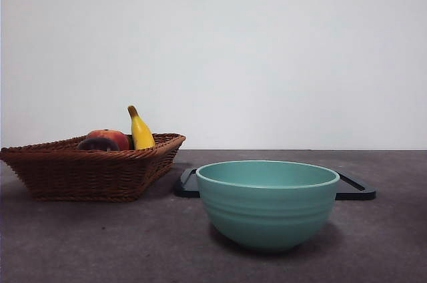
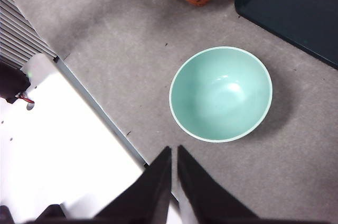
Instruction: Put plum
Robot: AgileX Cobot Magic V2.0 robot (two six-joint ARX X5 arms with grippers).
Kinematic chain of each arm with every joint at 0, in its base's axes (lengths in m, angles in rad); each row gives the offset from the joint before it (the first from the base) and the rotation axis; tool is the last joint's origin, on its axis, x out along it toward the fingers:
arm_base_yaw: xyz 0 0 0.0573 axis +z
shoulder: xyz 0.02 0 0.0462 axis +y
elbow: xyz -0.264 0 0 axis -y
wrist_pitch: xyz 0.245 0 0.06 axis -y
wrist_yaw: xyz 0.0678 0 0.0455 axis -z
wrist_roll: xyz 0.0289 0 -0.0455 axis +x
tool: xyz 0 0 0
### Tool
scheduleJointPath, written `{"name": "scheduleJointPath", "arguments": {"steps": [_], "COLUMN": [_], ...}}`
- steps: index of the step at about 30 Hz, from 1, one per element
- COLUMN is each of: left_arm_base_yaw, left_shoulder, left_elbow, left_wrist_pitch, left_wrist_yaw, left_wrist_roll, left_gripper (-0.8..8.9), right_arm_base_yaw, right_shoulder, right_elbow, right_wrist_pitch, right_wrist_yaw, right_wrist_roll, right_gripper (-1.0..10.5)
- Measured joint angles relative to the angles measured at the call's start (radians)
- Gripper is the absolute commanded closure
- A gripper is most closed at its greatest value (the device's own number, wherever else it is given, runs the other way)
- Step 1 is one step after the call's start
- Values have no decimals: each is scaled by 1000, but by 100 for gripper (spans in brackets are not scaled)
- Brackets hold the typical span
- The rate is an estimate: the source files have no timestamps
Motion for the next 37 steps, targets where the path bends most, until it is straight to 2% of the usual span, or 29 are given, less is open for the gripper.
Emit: {"name": "scheduleJointPath", "arguments": {"steps": [17, 21, 23, 30, 32, 34, 37], "left_arm_base_yaw": [0, 12, 39, 166, 196, 221, 241], "left_shoulder": [-2, -43, -84, -286, -352, -430, -531], "left_elbow": [0, 0, -1, -108, -179, -274, -401], "left_wrist_pitch": [5, 58, 151, 697, 829, 949, 1026], "left_wrist_yaw": [0, -4, -6, -26, -84, -193, -353], "left_wrist_roll": [0, 0, 0, -3, -16, -37, -61], "left_gripper": [805, 806, 805, 806, 806, 806, 806], "right_arm_base_yaw": [0, 0, 0, 0, 0, 0, 0], "right_shoulder": [0, 0, 0, 0, 0, 0, 0], "right_elbow": [0, 0, 0, 0, 0, 0, 0], "right_wrist_pitch": [0, 0, 0, 0, 0, 0, 0], "right_wrist_yaw": [0, 0, 0, 0, 0, 0, 0], "right_wrist_roll": [-2, -2, -2, -2, -2, -2, -2], "right_gripper": [939, 939, 939, 939, 939, 939, 939]}}
